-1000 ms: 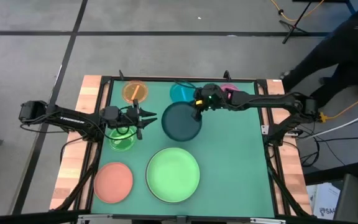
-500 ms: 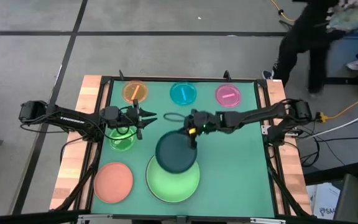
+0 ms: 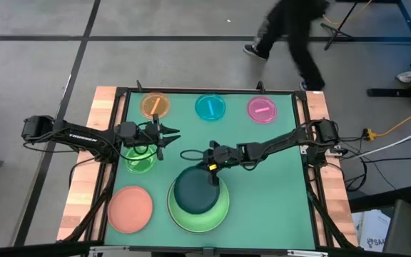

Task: Stack plastic plates
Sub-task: Stack the dark green plate on top of the green plate, then stack the orange plate on top of the dark green plate

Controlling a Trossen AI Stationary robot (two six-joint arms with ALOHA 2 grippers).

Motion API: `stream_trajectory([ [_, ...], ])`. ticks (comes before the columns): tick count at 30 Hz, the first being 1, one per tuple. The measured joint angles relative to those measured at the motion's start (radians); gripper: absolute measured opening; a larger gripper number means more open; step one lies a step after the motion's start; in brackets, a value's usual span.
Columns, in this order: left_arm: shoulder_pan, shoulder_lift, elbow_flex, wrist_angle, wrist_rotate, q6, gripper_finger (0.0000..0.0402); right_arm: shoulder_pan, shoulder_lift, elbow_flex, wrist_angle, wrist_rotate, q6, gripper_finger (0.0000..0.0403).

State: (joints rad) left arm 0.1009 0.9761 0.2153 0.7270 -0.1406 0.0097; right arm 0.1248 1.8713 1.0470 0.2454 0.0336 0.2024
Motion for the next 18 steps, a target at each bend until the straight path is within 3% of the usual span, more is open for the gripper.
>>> stream_trajectory([
  [6, 0.000, 0.000, 0.000, 0.000, 0.000, 0.000, 0.0089, -0.001, 0.014, 0.000, 0.009, 0.035, 0.023, 0.0020],
  [18, 0.000, 0.000, 0.000, -0.001, 0.000, 0.000, 0.0089, -0.001, -0.036, 0.000, -0.001, 0.053, -0.090, 0.0167],
])
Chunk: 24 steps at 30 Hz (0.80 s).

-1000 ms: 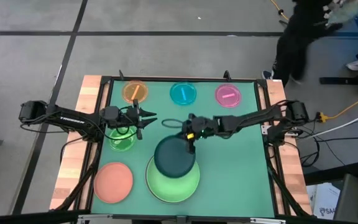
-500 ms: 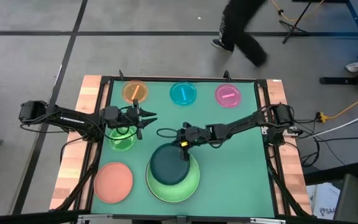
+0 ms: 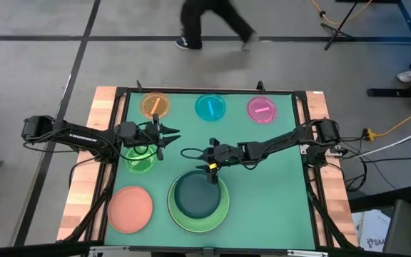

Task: Stack plastic plates
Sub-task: Stack the orange plate on top of the dark green plate

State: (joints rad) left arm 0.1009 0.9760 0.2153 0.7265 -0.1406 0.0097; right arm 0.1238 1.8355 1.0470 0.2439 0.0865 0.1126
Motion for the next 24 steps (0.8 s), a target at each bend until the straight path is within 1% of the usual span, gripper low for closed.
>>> stream_trajectory([
  [2, 0.000, 0.000, 0.000, 0.000, 0.000, 0.000, 0.0089, 0.000, -0.037, 0.000, -0.034, 0.007, -0.037, 0.0179],
  [4, 0.000, 0.000, 0.000, 0.001, 0.000, 0.000, 0.0089, 0.000, -0.081, 0.000, -0.081, 0.040, -0.068, 0.0186],
  [8, 0.000, 0.000, 0.000, 0.000, 0.000, -0.001, 0.0089, 0.000, -0.158, 0.000, -0.149, 0.112, -0.137, 0.0188],
  [11, 0.000, 0.000, 0.000, 0.000, 0.000, -0.001, 0.0089, -0.011, -0.186, 0.000, -0.175, 0.150, -0.171, 0.0186],
  [18, -0.001, 0.000, 0.000, 0.000, 0.001, -0.008, 0.0089, -0.092, -0.196, -0.014, -0.175, 0.130, -0.201, 0.0186],
  [21, -0.001, 0.000, 0.000, -0.006, 0.000, -0.008, 0.0089, -0.143, -0.196, -0.051, -0.136, 0.113, -0.204, 0.0186],
  [24, -0.001, 0.000, 0.000, -0.018, -0.023, -0.008, 0.0089, -0.198, -0.195, -0.093, -0.077, 0.097, -0.204, 0.0186],
])
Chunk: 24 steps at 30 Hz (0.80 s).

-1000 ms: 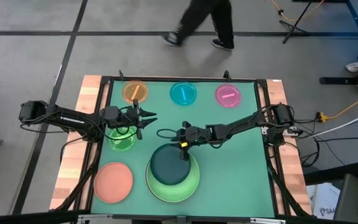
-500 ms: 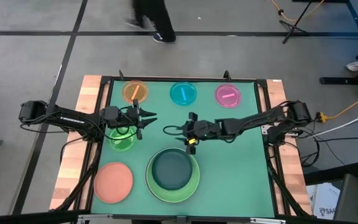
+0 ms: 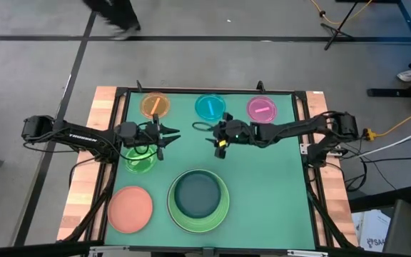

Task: Stack plastic plates
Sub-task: Stack the orange plate on top of the dark green plate

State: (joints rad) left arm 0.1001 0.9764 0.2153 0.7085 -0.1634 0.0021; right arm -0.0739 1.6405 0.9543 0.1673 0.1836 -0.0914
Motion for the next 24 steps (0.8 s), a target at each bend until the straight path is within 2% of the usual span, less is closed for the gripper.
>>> stream_trajectory([
  [7, 0.018, 0.000, 0.000, -0.051, -0.056, -0.008, 0.0089, -0.082, 0.000, -0.070, 0.077, -0.021, 0.008, 0.0186],
  [15, 0.080, 0.069, 0.041, -0.152, -0.058, -0.078, 0.0089, -0.084, 0.000, -0.074, 0.107, -0.015, -0.043, 0.0186],
  [18, 0.102, 0.121, 0.106, -0.253, -0.061, -0.110, 0.0089, -0.083, 0.000, -0.074, 0.149, -0.014, -0.069, 0.0186],
  [24, 0.110, 0.210, 0.263, -0.565, -0.057, -0.126, 0.0089, -0.084, 0.000, -0.074, 0.235, -0.011, -0.099, 0.0186],
])
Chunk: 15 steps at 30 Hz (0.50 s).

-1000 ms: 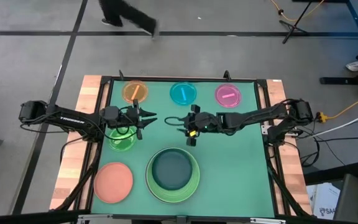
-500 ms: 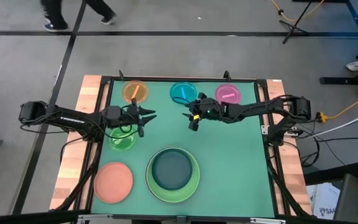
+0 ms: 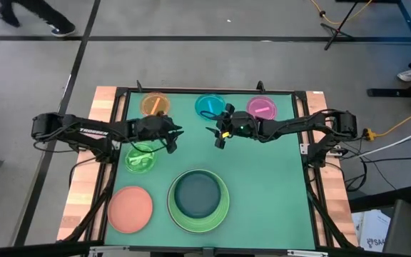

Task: Stack plastic plates
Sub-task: Stack the orange plate on top of the dark green plate

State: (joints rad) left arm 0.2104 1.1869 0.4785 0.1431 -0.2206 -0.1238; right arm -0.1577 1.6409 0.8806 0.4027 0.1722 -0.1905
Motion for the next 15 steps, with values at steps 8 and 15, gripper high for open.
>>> stream_trajectory([
  [8, 0.000, 0.024, 0.112, -0.160, -0.006, 0.001, 0.0089, 0.000, 0.001, 0.000, -0.078, -0.001, 0.028, 0.0186],
  [15, -0.004, -0.020, 0.113, -0.253, -0.006, -0.011, 0.0089, 0.002, 0.001, 0.000, -0.084, -0.036, 0.037, 0.0186],
])
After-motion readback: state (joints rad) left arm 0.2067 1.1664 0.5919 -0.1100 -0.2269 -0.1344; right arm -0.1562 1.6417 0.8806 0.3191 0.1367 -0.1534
